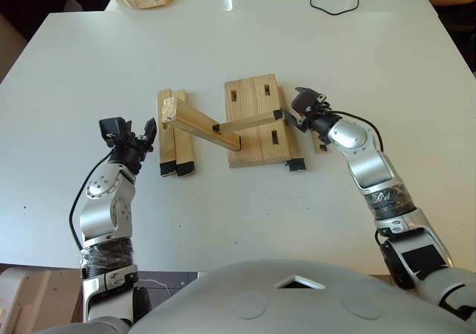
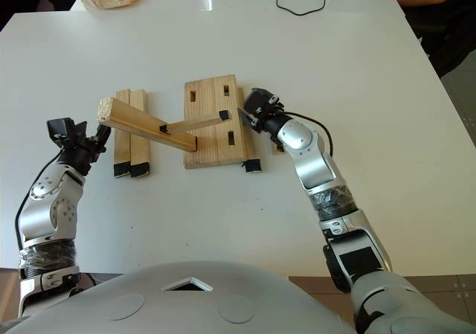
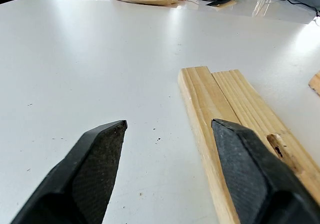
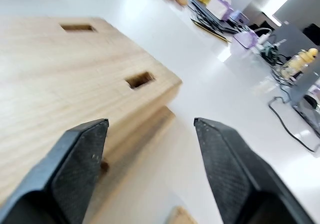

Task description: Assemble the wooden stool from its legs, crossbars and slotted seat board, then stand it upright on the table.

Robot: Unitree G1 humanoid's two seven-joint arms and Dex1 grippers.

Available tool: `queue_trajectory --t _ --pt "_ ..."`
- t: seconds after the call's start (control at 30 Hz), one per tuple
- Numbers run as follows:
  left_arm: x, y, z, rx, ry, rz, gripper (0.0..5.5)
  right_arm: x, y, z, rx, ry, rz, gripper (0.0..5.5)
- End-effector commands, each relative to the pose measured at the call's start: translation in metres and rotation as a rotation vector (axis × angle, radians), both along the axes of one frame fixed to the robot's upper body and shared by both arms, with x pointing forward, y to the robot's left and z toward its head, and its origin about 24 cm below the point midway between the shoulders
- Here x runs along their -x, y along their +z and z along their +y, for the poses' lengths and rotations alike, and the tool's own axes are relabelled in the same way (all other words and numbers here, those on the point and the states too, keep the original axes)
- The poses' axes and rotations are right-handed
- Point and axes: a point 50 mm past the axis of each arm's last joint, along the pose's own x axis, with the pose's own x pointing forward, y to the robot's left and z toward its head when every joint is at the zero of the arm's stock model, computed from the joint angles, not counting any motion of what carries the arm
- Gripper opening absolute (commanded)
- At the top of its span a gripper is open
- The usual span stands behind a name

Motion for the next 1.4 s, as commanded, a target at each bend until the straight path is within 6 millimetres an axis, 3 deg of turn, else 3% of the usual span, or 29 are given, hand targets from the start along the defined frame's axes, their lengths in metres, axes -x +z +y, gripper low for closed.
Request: queue_trajectory --t 0.03,0.13,0.27,0.37,0.53,0.77,1.03,1.3,1.4 --pt "0.004 -0.004 0.001 0.000 0.006 0.021 3.14 0.003 0.004 -0.003 -0.099 0.016 0.089 3.15" --pt "0.002 -0.003 -0.001 0.000 -0.001 0.017 3.14 0.000 0.005 -0.010 -0.139 -0.002 0.135 3.15" --pt "0.005 -0.004 -0.001 0.010 0.007 0.018 3.14 0.000 0.017 -0.038 -0.182 -0.100 0.115 3.15" --pt "0.012 -0.010 0.001 0.014 0.027 0.036 3.14 0.007 0.012 -0.049 -0.155 -0.120 0.143 3.15" --pt "0.005 -0.002 -0.006 0.011 0.003 0.005 3.14 0.016 -0.004 -0.031 -0.150 -0.058 0.199 3.15" --pt "-0.002 0.001 -0.005 0.017 -0.009 -0.004 3.14 0.017 -0.009 -0.014 -0.167 0.021 0.254 3.15" --pt "-0.005 0.001 -0.007 0.022 -0.016 -0.010 3.14 0.018 -0.014 -0.015 -0.157 0.066 0.292 3.15" --pt "-0.003 0.000 0.000 0.010 0.013 0.000 3.14 0.019 -0.006 -0.030 -0.209 0.001 0.265 3.15" --pt "-0.005 0.000 -0.003 0.010 0.004 0.002 3.14 0.011 -0.013 -0.026 -0.160 -0.004 0.280 3.15"
